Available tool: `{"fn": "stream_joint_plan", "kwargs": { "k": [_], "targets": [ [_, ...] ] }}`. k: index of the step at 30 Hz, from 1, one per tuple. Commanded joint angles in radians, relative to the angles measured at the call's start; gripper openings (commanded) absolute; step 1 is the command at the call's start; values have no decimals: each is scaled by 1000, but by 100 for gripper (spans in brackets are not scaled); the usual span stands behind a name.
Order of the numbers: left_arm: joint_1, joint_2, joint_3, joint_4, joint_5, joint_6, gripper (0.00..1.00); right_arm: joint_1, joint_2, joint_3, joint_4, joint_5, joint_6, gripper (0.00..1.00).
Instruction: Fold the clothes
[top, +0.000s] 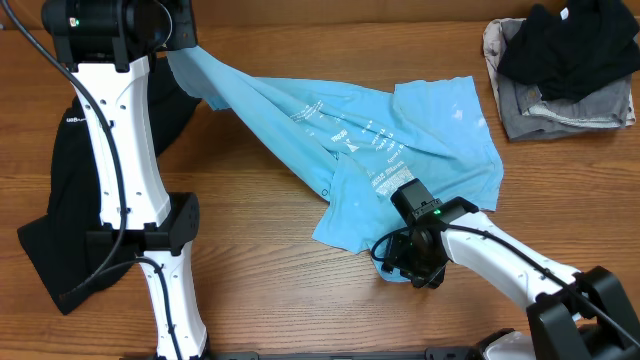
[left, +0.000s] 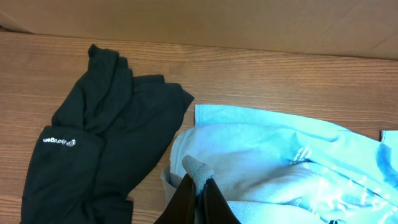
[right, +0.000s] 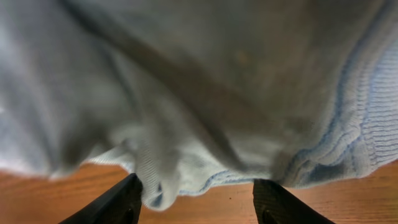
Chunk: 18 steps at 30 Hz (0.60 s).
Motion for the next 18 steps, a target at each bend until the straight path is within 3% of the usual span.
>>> {"fn": "stream_joint_plan", "kwargs": {
  "k": [1,7,14,18],
  "targets": [
    [5,-3,-2,6,-21,19,4,-12,21,-3,4,41,114,61],
    [4,23,-25,5,-15,15,4,-159,28,-3,3,47,95,62],
    [4,29,-162,29,15,14,4,-493,28,-2,42,45,-71,61],
    [3,29,-250,58,88,15,4,-679,28,22,57,31,-184,52]
  ]
}}
